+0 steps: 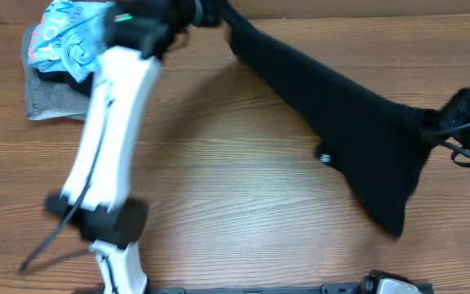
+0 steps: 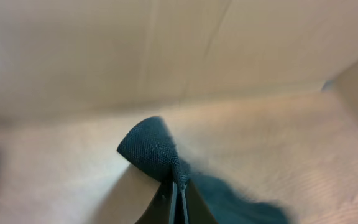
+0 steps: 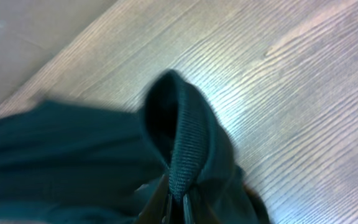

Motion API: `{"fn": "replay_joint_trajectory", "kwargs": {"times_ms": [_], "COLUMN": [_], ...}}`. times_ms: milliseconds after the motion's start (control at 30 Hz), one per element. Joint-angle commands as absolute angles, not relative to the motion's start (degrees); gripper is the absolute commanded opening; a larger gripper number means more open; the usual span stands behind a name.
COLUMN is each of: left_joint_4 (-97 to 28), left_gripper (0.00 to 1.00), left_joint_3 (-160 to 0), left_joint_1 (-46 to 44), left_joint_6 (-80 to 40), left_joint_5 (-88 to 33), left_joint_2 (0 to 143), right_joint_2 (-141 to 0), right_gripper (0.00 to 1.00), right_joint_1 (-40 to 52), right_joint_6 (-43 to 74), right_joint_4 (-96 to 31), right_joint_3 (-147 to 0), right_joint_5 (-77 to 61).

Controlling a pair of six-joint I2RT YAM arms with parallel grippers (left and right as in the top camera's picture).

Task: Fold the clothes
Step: 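Lift the shirt with both grippers and stretch it across the table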

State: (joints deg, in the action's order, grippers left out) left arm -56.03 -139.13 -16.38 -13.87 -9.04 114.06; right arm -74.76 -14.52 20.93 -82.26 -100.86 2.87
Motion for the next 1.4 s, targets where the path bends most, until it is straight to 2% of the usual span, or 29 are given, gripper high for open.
{"fn": "replay_joint_trajectory", "kwargs": {"times_ms": [0, 367, 700, 1067, 1367], "left_joint_4": [-56.9, -63.6, -70.5, -79.1, -80.6], "left_gripper": [0.04, 0.04, 0.04, 0.04, 0.04], "left_joint_3": [-141.7, -141.7, -141.6, -141.5, -141.5], "left_joint_1": [-16.2, -16.1, -16.1, -15.7, -10.5], "left_joint_6": [-9.2, -9.0, -9.0, -10.3, -12.4], "left_joint_5": [-2.3, 10.0, 17.7, 19.1, 14.8], "left_joint_2": [105.3, 89.2, 84.3, 92.4, 107.9], "right_joint_2": [-74.5, -74.3, -67.1, -71.2, -87.8], "right_gripper": [0.04, 0.04, 0.04, 0.04, 0.04], "right_joint_1": [-15.9, -16.3, -16.3, -16.3, -16.3], "right_joint_6": [17.7, 13.1, 13.5, 12.1, 9.6], "right_joint_4": [-82.5, -97.1, -97.0, -97.0, -96.5], "right_joint_3": [-107.0, -130.0, -131.3, -128.7, -124.5], "right_joint_5": [2.1, 1.4, 2.1, 2.0, 1.1]}}
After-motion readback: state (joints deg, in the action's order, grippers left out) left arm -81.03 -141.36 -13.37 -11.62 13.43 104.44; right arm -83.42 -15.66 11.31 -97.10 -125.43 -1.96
